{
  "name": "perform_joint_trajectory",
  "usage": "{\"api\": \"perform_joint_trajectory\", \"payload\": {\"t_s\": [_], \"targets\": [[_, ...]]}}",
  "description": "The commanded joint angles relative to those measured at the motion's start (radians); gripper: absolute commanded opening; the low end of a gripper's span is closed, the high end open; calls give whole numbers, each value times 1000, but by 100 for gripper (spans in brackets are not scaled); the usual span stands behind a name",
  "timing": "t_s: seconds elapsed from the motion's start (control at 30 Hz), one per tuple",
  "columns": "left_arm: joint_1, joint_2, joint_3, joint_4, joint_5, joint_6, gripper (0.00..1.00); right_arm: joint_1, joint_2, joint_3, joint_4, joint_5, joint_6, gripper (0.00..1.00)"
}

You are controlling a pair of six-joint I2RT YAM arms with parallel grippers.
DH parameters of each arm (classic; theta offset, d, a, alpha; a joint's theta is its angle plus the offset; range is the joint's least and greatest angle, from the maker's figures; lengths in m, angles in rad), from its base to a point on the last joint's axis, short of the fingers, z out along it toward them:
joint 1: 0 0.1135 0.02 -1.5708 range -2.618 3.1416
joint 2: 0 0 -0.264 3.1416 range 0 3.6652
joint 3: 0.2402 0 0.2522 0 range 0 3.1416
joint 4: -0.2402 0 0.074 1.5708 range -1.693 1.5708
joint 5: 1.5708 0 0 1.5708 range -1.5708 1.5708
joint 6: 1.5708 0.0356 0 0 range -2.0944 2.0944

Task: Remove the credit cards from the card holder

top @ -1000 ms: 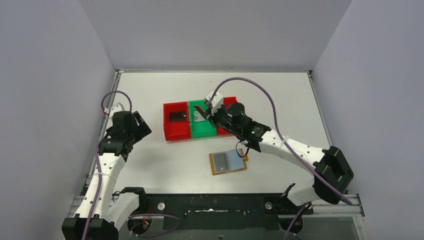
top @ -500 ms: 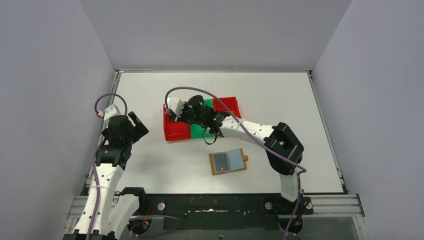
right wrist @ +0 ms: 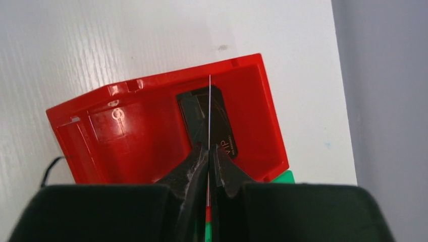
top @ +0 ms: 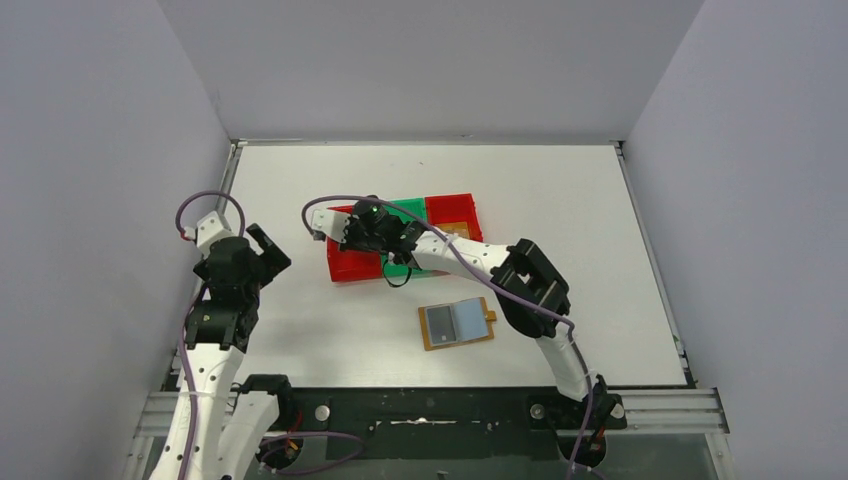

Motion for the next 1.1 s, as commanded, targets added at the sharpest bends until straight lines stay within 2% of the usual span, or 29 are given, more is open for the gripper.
{"api": "perform_joint_trajectory", "payload": {"t_s": [0.0,0.23,0.7,0.83,0.93,1.07], "targets": [[5,-17,6,49,-16,-4,85,4,14,57,-13,76,-44,0],[5,-19,4,53,-9,-1,85,5,72,104,-37,114,-84,0],[5,-42,3,47,-29,-6,85,1,161,144,25,192,-166,0],[5,-43,2,48,-26,-4,85,1,178,146,38,205,-179,7],[5,-44,2,47,-28,-4,85,3,189,146,44,215,-186,20],[5,-43,1,48,-25,-3,85,2,197,145,47,206,-180,25]]}}
